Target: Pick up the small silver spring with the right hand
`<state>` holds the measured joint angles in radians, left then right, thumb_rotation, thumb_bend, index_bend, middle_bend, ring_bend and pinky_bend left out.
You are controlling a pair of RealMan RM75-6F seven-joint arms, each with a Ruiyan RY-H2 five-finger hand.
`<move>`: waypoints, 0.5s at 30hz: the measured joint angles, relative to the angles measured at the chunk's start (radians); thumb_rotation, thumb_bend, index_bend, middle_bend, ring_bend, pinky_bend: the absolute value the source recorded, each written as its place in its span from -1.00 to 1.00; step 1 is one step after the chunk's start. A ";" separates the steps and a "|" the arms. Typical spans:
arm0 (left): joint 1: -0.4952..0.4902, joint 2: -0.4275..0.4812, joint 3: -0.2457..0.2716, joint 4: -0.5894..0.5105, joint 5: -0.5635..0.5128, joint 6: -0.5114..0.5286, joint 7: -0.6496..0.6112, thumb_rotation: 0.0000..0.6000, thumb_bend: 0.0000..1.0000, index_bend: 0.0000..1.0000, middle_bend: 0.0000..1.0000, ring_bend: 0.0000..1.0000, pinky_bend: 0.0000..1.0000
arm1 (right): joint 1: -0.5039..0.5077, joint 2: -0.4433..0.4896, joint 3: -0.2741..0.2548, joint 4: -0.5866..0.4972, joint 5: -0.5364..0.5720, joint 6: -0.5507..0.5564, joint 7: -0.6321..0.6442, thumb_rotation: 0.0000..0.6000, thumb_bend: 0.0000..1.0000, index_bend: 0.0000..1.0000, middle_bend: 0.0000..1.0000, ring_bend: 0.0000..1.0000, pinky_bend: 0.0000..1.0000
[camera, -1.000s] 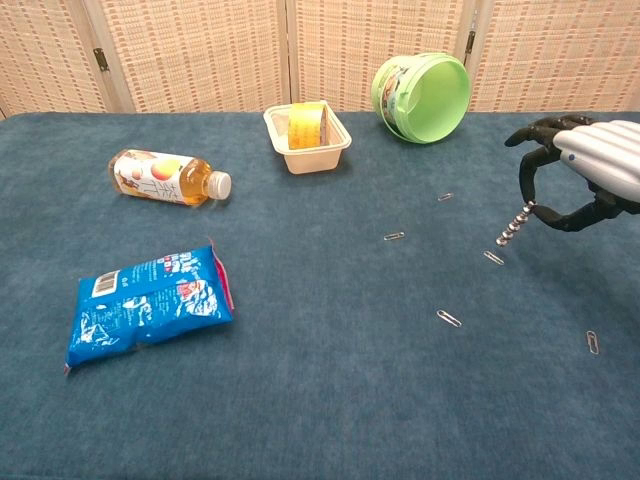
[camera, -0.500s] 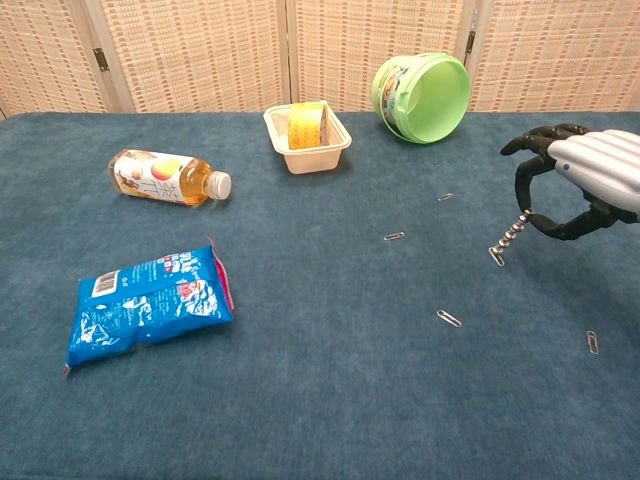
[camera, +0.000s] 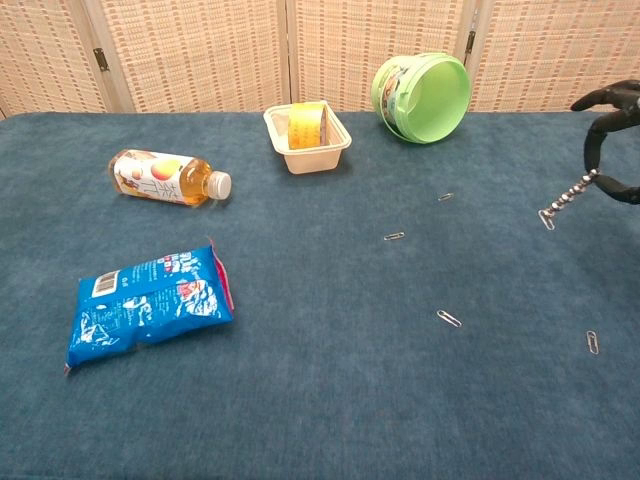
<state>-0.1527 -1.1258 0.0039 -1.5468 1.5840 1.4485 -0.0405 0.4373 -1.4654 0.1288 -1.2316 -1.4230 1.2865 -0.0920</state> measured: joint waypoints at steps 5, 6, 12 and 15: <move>-0.005 -0.003 -0.003 -0.001 -0.010 -0.014 0.013 1.00 -0.21 -1.00 -1.00 -0.95 -1.00 | -0.042 0.022 -0.006 0.054 0.010 0.023 0.047 1.00 -0.09 0.78 -0.69 -0.99 -1.00; -0.006 -0.004 -0.002 -0.001 -0.011 -0.016 0.017 1.00 -0.21 -1.00 -1.00 -0.95 -1.00 | -0.048 0.023 -0.007 0.066 0.013 0.024 0.055 1.00 -0.09 0.78 -0.69 -0.99 -1.00; -0.004 -0.008 -0.001 -0.005 -0.002 -0.008 0.020 1.00 -0.21 -1.00 -1.00 -0.95 -1.00 | -0.076 0.022 -0.011 0.130 0.038 0.012 0.121 1.00 -0.09 0.78 -0.69 -1.00 -1.00; -0.005 -0.007 0.000 -0.002 -0.004 -0.010 0.017 1.00 -0.21 -1.00 -1.00 -0.95 -1.00 | -0.080 0.014 -0.009 0.161 0.047 -0.003 0.147 1.00 -0.09 0.78 -0.69 -1.00 -1.00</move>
<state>-0.1574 -1.1330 0.0035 -1.5492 1.5805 1.4384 -0.0232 0.3569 -1.4512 0.1200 -1.0708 -1.3757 1.2833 0.0554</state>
